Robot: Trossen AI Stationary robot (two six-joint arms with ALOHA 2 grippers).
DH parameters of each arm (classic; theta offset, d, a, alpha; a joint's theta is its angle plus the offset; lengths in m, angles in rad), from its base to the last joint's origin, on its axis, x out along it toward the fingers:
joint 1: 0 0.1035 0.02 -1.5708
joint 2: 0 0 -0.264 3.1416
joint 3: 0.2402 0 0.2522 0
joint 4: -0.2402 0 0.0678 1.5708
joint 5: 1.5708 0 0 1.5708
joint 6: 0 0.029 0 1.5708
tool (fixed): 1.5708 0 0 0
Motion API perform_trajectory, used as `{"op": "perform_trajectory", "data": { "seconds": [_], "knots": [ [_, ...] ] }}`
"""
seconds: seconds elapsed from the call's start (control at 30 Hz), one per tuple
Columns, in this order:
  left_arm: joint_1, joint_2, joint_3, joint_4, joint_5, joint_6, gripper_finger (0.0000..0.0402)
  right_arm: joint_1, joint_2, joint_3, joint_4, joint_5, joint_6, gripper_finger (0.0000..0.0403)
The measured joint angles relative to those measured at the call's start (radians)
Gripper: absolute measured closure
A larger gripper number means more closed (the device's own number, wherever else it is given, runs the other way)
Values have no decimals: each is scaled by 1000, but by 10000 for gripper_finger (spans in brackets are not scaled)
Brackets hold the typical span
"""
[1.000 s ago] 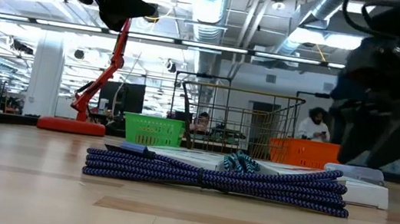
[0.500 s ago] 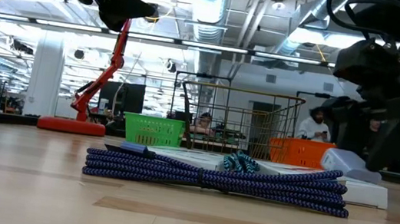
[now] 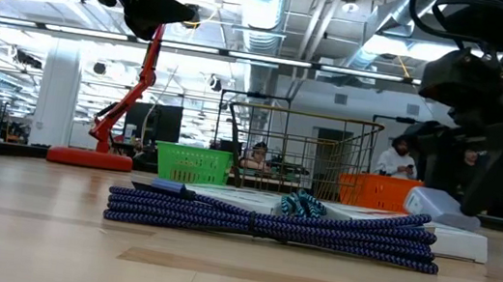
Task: Pick and place items into bin
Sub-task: Put the light violet charger adapter into the green bin
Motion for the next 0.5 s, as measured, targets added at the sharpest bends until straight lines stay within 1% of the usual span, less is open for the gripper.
{"op": "perform_trajectory", "data": {
  "seconds": [0.13,0.27,0.5],
  "knots": [
    [0,0,0,0,0,0,167,0,45,4,29,-2,1,179],
    [0,0,0,0,0,0,167,-1,78,5,80,-28,1,180],
    [0,0,0,0,0,-10,167,-14,74,2,84,-39,3,185]
  ]
}}
